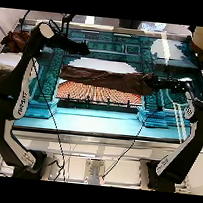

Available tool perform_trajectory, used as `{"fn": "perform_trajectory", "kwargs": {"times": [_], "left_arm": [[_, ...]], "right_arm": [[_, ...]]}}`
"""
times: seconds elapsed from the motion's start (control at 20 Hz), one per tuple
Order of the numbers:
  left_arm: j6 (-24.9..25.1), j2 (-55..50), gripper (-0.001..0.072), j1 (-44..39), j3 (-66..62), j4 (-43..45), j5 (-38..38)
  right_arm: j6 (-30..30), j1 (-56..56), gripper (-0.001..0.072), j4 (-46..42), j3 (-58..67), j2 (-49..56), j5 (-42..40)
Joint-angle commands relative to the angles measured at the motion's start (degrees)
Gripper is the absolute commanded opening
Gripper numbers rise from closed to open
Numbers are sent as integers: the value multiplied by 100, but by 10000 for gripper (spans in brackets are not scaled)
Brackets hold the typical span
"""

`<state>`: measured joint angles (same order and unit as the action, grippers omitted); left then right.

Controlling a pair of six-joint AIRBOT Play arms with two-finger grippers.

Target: Fold the shirts.

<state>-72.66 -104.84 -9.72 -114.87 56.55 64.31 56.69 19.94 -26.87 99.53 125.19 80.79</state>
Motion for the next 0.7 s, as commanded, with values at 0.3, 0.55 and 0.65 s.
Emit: {"fn": "perform_trajectory", "kwargs": {"times": [0.3, 0.55, 0.65], "left_arm": [[-92, -114, 207, -234, 26, 140, 17], [-173, -549, 7, -551, 26, 367, -136], [-437, -833, 7, -715, 24, 369, -260]], "right_arm": [[-723, -46, 22, 1906, 2, -55, 994], [-723, -240, 21, 2428, 2, -525, 1008], [-721, -450, 21, 2424, 2, -734, 968]]}}
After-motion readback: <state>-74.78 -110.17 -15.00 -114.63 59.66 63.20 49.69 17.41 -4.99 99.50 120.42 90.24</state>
